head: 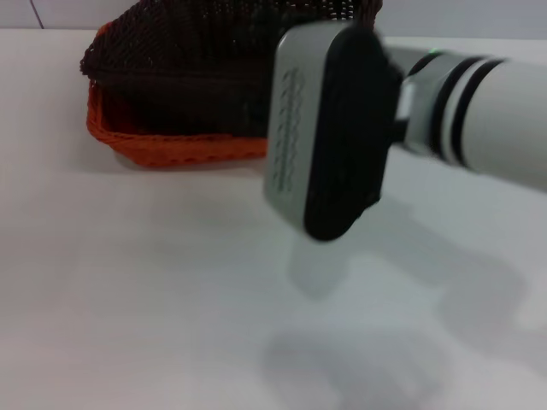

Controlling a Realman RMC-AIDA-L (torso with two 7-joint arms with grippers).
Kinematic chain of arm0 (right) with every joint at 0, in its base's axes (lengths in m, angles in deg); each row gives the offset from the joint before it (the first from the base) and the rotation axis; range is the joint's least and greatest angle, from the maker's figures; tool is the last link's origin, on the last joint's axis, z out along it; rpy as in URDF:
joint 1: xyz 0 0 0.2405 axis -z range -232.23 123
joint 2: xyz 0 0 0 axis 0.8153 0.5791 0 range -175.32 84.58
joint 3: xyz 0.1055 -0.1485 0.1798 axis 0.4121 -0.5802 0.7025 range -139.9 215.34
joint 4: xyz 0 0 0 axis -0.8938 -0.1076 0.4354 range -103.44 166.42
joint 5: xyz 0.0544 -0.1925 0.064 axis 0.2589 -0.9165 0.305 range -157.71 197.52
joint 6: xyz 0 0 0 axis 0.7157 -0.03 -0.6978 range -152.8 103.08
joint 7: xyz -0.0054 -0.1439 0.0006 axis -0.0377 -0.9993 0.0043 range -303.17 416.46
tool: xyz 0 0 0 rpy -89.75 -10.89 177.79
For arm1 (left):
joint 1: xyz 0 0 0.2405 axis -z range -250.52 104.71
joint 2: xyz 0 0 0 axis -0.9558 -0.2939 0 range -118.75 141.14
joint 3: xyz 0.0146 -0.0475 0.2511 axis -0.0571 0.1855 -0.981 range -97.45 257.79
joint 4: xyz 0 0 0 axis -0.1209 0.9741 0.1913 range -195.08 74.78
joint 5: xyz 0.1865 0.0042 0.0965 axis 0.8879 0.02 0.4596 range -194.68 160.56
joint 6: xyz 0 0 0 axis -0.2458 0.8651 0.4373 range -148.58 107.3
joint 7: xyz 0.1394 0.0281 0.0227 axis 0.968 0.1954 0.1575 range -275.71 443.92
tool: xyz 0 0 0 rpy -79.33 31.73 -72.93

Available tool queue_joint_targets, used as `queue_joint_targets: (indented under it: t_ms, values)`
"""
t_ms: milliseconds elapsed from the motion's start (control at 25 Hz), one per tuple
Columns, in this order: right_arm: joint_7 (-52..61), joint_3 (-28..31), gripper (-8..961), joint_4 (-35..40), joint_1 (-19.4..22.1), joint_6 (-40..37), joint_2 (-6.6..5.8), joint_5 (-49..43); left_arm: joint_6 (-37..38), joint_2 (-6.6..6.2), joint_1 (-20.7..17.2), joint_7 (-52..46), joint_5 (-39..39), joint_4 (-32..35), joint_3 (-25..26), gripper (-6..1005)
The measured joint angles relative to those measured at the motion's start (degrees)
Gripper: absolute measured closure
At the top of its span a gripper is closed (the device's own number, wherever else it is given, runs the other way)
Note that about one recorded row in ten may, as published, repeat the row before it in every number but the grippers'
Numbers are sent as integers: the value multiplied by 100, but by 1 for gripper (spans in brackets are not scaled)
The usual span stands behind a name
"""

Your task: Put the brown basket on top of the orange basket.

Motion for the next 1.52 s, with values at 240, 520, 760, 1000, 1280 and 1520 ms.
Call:
queue_joint_targets:
  t_ms: [240,520,760,1000,1280,1520]
  values:
    - [6,494,335,108,-8,-371,-6,0,-25,-8,-46,12,0,-16,46,157]
    - [257,601,335,320,-35,-445,-7,14,-42,-9,-64,14,24,-17,48,157]
    - [452,-397,335,894,-16,-569,-2,48,-41,-9,-81,14,44,-21,47,157]
    - [822,74,336,308,167,1514,0,12,74,-9,-143,-18,40,28,37,157]
    - [1109,606,336,-662,1012,4544,-11,589,118,-10,-151,-27,6,22,62,157]
    - [1419,588,336,-1856,1970,7197,-22,2006,106,-15,-150,-29,3,15,135,157]
